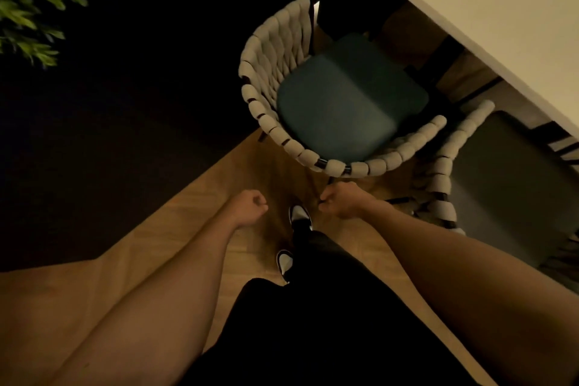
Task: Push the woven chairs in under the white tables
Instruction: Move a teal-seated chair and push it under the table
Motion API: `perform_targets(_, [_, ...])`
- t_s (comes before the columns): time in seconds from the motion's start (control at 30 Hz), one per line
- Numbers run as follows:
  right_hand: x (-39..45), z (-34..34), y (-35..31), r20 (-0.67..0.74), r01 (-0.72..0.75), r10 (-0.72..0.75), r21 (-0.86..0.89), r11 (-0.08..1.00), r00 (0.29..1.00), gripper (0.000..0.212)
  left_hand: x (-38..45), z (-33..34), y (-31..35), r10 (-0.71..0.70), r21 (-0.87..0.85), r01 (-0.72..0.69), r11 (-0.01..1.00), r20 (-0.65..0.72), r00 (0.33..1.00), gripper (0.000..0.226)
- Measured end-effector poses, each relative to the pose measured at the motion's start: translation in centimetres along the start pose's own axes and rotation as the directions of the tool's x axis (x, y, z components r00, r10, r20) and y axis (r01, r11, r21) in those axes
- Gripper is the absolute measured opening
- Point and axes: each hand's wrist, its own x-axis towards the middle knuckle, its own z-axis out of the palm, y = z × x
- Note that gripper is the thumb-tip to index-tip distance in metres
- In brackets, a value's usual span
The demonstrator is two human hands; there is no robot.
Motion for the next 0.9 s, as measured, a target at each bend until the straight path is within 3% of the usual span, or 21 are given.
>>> perform_targets(0.13, [3.0,-1.7,-1.6,-0.005,-0.031,0.032,0.056,0.998,0.999,0.024,3.2,-3.9,0.0,0.002,-0.009,-0.002,1.000,0.013,1.000,0.019])
perform_targets(0.3, [6.5,-4.9,-3.0,-0.137,-0.087,0.116,0.203,0.975,0.984,0.028,9.3,-8.9,1.3,0.014,0.055,-0.016,0.998,0.035,0.999,0.006])
perform_targets(0.43, [8.2,-6.7,-3.3,-0.154,-0.145,0.202,0.319,0.937,0.967,0.039,13.8,-12.2,3.4,0.030,0.106,-0.036,0.994,0.059,0.998,0.007])
perform_targets(0.57, [9.3,-7.0,-3.0,-0.158,-0.246,0.341,0.430,0.869,0.927,0.026,17.2,-14.5,5.4,-0.049,-0.030,0.048,0.998,-0.060,0.997,0.028])
perform_targets(0.63, [9.7,-6.3,-2.6,-0.152,-0.323,0.484,0.572,0.754,0.862,0.019,18.7,-15.3,6.1,-0.159,-0.207,0.135,0.969,-0.102,0.982,0.049])
perform_targets(0.7, [9.7,-5.7,-2.6,-0.162,-0.362,0.617,0.686,0.632,0.770,0.018,20.3,-15.7,6.7,-0.302,-0.461,0.252,0.851,-0.035,0.953,0.059])
perform_targets(0.77, [9.5,-4.9,-3.1,-0.203,-0.400,0.770,0.758,0.515,0.606,0.043,21.4,-16.0,7.7,-0.385,-0.641,0.361,0.678,0.110,0.917,0.056])
perform_targets(0.8, [9.4,-4.4,-3.5,-0.187,-0.393,0.863,0.831,0.393,0.469,0.057,22.0,-16.2,8.1,-0.403,-0.677,0.396,0.620,0.159,0.901,0.054])
perform_targets(0.83, [9.5,-3.8,-3.7,-0.088,-0.340,0.940,0.917,0.206,0.331,0.069,22.7,-16.4,8.5,-0.415,-0.688,0.419,0.592,0.185,0.891,0.051])
perform_targets(0.87, [9.7,-3.3,-4.0,0.093,-0.253,0.966,0.967,-0.029,0.243,0.078,23.3,-16.6,8.9,-0.423,-0.689,0.438,0.578,0.207,0.882,0.049])
perform_targets(0.9, [10.1,-3.0,-4.4,0.288,-0.117,0.925,0.957,-0.267,0.249,0.083,24.0,-16.7,9.2,-0.423,-0.682,0.460,0.569,0.236,0.875,0.046])
